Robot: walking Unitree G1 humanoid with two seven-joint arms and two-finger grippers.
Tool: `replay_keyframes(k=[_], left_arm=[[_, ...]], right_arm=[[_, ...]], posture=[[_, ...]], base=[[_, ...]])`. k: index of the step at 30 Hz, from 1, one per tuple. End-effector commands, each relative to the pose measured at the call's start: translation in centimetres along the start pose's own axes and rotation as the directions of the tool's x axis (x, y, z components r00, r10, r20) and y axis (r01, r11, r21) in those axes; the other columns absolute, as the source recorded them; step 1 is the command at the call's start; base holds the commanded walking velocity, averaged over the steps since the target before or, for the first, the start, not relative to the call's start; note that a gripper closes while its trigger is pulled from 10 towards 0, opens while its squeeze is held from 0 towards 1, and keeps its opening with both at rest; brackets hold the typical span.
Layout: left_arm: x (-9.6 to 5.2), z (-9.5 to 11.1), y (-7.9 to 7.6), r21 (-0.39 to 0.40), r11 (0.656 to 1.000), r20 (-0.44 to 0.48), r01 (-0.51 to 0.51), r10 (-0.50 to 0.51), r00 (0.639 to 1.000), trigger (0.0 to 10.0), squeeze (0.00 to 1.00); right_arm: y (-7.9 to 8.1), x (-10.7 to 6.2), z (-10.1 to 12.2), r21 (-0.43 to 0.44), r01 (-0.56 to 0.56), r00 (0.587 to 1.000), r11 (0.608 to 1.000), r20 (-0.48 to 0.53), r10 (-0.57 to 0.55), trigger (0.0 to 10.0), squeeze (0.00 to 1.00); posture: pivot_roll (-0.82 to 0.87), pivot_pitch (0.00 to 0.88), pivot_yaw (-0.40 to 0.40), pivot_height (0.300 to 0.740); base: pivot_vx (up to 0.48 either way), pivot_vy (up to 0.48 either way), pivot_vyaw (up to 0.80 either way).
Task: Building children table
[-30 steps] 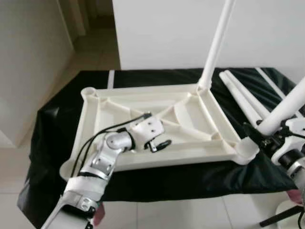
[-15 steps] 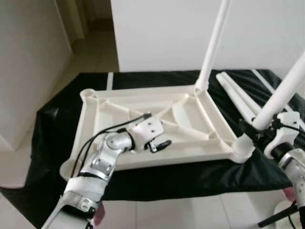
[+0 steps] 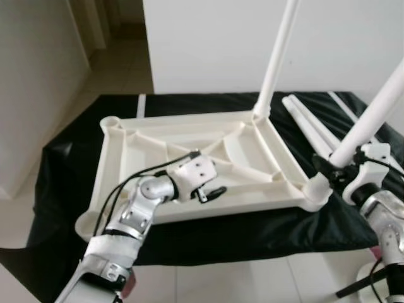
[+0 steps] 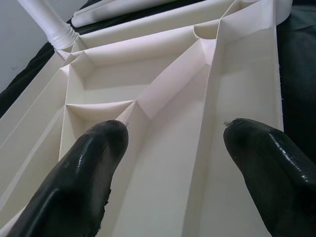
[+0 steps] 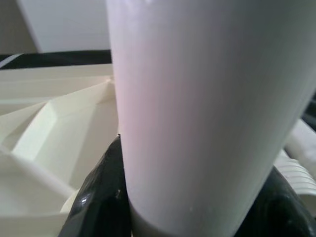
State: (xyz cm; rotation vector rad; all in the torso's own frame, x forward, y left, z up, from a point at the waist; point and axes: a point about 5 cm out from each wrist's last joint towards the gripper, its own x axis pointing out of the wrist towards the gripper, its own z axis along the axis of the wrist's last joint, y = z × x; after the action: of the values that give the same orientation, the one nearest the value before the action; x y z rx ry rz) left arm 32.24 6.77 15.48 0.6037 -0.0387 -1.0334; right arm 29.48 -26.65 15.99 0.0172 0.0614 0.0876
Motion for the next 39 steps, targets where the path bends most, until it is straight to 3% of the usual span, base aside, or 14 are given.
replay_keyframes(k=[1, 4, 5, 6, 7, 12, 13, 15, 16, 17, 19, 23, 30, 39], left_arm=[[-0.2, -0.1, 0.4, 0.003, 0.996, -0.008, -0.087, 0.087, 0.996, 10.0, 0.00], [-0.3, -0.1, 0.3, 0.000, 0.996, -0.009, -0.089, 0.089, 0.996, 10.0, 0.00], [-0.3, -0.1, 0.3, -0.003, 0.996, -0.009, -0.091, 0.091, 0.996, 10.0, 0.00], [-0.3, -0.1, 0.3, -0.003, 0.996, -0.009, -0.091, 0.091, 0.996, 10.0, 0.00], [-0.3, -0.2, 0.3, -0.003, 0.996, -0.010, -0.093, 0.093, 0.996, 10.0, 0.00], [-0.4, -0.2, 0.3, -0.004, 0.996, -0.011, -0.095, 0.095, 0.995, 10.0, 0.00], [-0.4, -0.2, 0.2, -0.006, 0.995, -0.010, -0.095, 0.095, 0.995, 10.0, 0.00], [-0.4, -0.2, 0.2, -0.008, 0.995, -0.010, -0.096, 0.095, 0.995, 10.0, 0.00], [-0.4, -0.2, 0.1, -0.009, 0.996, -0.009, -0.094, 0.094, 0.996, 10.0, 0.00], [-0.4, -0.2, 0.1, -0.009, 0.996, -0.009, -0.094, 0.094, 0.996, 10.0, 0.00], [-0.3, -0.2, 0.1, -0.007, 0.996, -0.009, -0.094, 0.093, 0.996, 10.0, 0.00], [-0.3, -0.1, 0.0, -0.012, 0.995, -0.008, -0.095, 0.095, 0.995, 10.0, 0.00], [-0.2, -0.1, 0.1, -0.016, 0.995, -0.007, -0.100, 0.100, 0.995, 10.0, 0.00], [0.0, 0.0, 0.0, -0.021, 0.995, -0.001, -0.097, 0.097, 0.995, 10.0, 0.00]], right_arm=[[0.4, -0.2, -3.0, 0.028, 0.039, 0.991, 0.999, -0.129, -0.035, 10.0, 0.00], [1.3, -0.1, -3.1, 0.034, 0.151, 0.984, 0.988, -0.102, -0.147, 10.0, 0.00], [2.4, -0.1, -3.2, 0.050, 0.277, 0.959, 0.960, -0.082, -0.273, 10.0, 0.00], [2.4, -0.1, -3.2, 0.050, 0.277, 0.959, 0.960, -0.082, -0.273, 10.0, 0.00], [3.0, -0.2, -3.2, 0.053, 0.358, 0.933, 0.932, -0.067, -0.354, 10.0, 0.00], [3.7, -0.2, -3.3, 0.047, 0.440, 0.897, 0.897, -0.063, -0.437, 10.0, 0.00], [4.7, -0.4, -3.9, 0.077, 0.546, 0.837, 0.834, -0.088, -0.540, 10.0, 0.00], [5.1, -0.5, -4.0, 0.089, 0.584, 0.811, 0.807, -0.100, -0.576, 10.0, 0.00], [5.9, -0.7, -4.3, 0.107, 0.652, 0.758, 0.751, -0.124, -0.640, 10.0, 0.00], [5.9, -0.7, -4.3, 0.107, 0.652, 0.758, 0.751, -0.124, -0.640, 10.0, 0.00], [6.6, -0.6, -4.7, 0.149, 0.709, 0.705, 0.689, -0.171, -0.688, 10.0, 0.00], [7.6, 0.1, -4.1, 0.182, 0.701, 0.713, 0.689, -0.158, -0.683, 10.0, 0.00], [6.8, -0.2, -4.0, 0.179, 0.712, 0.702, 0.679, -0.154, -0.696, 10.0, 0.00], [6.4, 0.8, -3.6, 0.246, 0.763, 0.646, 0.599, -0.249, -0.721, 10.0, 0.00]], posture=[[0.03, 0.000, -0.011, 0.740], [0.03, 0.000, -0.014, 0.740], [0.03, 0.000, -0.016, 0.740], [0.03, 0.000, -0.016, 0.740], [0.03, 0.000, -0.020, 0.740], [0.03, 0.000, -0.022, 0.740], [0.03, 0.000, -0.024, 0.740], [0.03, 0.000, -0.024, 0.740], [0.03, 0.000, -0.025, 0.740], [0.03, 0.000, -0.025, 0.740], [0.03, 0.000, -0.023, 0.740], [0.02, 0.000, -0.022, 0.740], [0.02, 0.000, -0.024, 0.740], [0.02, 0.000, -0.020, 0.740]], base=[[0.000, 0.000, 0.00], [0.000, 0.000, 0.00], [0.000, 0.000, 0.00], [0.000, 0.000, 0.00], [0.000, 0.000, 0.00], [0.000, 0.000, 0.00], [0.000, 0.000, 0.00], [0.000, 0.000, 0.00], [0.000, 0.000, 0.00], [0.000, 0.000, 0.00], [0.000, 0.000, 0.00], [0.000, 0.000, 0.00], [0.000, 0.000, 0.00], [0.000, 0.000, 0.00]])
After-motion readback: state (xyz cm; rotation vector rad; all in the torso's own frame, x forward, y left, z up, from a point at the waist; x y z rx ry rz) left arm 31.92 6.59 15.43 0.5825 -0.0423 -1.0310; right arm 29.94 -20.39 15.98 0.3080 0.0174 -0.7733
